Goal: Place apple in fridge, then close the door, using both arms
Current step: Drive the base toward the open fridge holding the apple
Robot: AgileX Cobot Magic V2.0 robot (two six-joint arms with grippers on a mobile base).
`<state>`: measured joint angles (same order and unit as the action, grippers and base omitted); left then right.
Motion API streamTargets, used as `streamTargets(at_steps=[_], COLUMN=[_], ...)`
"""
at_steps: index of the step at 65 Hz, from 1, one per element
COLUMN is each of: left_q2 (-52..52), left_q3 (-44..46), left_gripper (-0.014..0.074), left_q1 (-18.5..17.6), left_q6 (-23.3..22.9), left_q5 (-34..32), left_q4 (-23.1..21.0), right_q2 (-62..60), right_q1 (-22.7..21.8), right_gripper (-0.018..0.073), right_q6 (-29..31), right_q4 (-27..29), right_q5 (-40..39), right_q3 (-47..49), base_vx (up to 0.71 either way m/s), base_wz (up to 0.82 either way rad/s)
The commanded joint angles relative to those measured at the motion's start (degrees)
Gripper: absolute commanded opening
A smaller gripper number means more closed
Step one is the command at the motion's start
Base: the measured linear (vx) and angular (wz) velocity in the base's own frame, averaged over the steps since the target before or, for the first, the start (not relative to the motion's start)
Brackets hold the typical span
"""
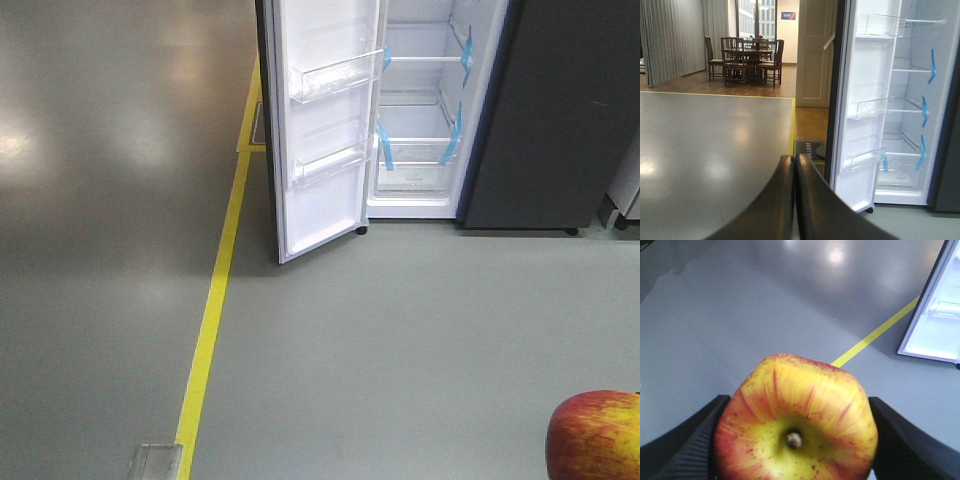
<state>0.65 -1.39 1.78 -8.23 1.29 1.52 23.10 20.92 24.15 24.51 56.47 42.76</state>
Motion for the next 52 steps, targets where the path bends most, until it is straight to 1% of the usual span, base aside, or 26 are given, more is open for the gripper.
streamTargets(at_steps=[1,52], left_q2=[0.9,0.9], left_q3=[-1.7,-1.7], left_gripper=[-0.0006,-0.0006], left_q1=[0.0,0.0], left_q6=[0.0,0.0], left_q5=[-4.2,-4.2], left_q4=[-0.4,-0.4], right_q2=[0.5,0.5], right_q1=[-0.2,-0.2], right_gripper=[0.0319,0.0319], right_q6=[0.5,0.5], right_q4=[1.3,1.3], right_q5=[-4.0,-4.0], right_q3=[1.5,1.5], base_vx=[0.21,0.18], base_wz=[0.05,-0.01])
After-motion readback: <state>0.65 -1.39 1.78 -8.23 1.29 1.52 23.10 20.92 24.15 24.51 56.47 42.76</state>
